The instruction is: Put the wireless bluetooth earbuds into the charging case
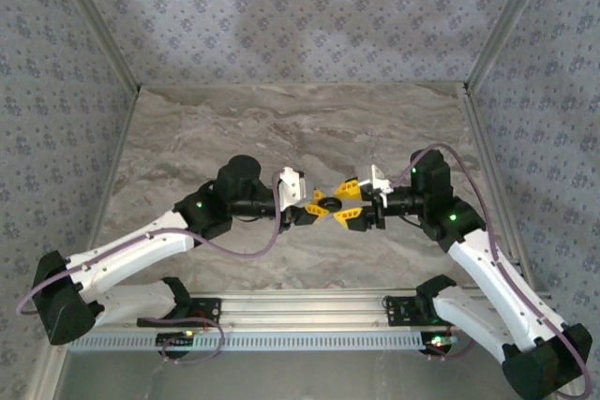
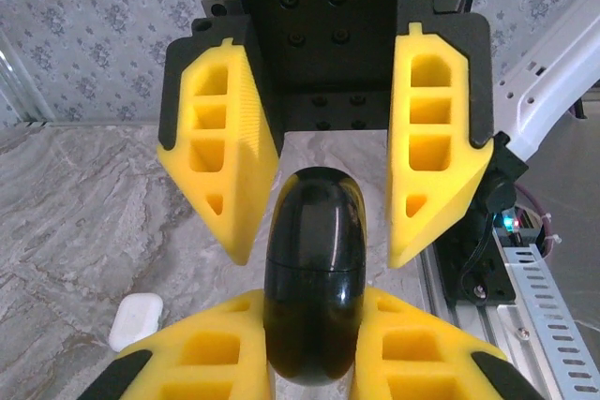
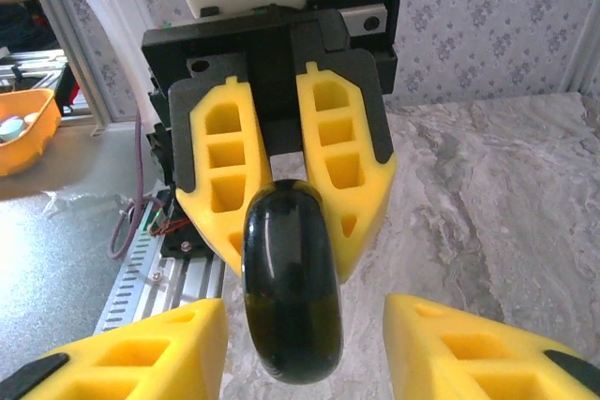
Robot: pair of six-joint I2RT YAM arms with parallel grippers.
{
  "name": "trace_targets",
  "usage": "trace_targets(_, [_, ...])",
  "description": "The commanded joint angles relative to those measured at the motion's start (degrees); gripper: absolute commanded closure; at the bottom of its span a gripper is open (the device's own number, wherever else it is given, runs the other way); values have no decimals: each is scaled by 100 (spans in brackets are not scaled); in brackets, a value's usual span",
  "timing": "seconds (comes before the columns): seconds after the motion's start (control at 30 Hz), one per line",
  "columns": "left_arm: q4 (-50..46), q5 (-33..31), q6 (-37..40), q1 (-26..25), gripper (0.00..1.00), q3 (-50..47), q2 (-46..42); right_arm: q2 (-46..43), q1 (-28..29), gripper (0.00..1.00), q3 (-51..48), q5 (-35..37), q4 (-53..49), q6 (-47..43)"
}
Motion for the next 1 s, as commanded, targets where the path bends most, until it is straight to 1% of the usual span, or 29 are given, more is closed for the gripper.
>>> trace_targets(0.0, [300, 106, -124, 14, 89, -53, -157, -37, -41, 56, 70, -360, 141, 151])
trace_targets(0.07, [326, 103, -135, 14, 89, -63, -157, -29, -45, 63, 79, -379, 122, 152])
trace_targets(0.17, [344, 87, -144, 14, 89, -53, -153, -22, -50, 76, 117, -392, 115, 154])
trace_targets(0.2, [344, 78, -140, 14, 89, -49, -147, -8, -50, 79, 145, -405, 90, 144])
trace_targets(0.27, [336, 39, -133, 14, 87, -45, -147, 6, -50, 82, 193, -415, -10, 55])
trace_targets(0.33, [267, -25, -106, 14, 82, -37, -156, 21, -54, 83, 303, -392, -284, -148])
trace_targets(0.43, [-115, -162, 129, 14, 70, 53, -223, 77, -50, 84, 586, -205, -1101, -763])
trace_targets(0.5, [-561, -311, 398, 14, 61, 165, -289, 115, -50, 85, 778, 106, -1641, -1164])
trace_targets(0.63, [-1395, -490, 884, 14, 50, 417, -323, 128, 32, 86, 975, 672, -2036, -1441])
trace_targets(0.73, [-1734, -480, 1065, 5, 47, 533, -284, 134, 129, 86, 1067, 914, -2319, -1627])
trace_targets(0.97, [-1764, -323, 1135, -11, 48, 636, -112, 335, 437, 86, 1271, 1089, -2543, -1771])
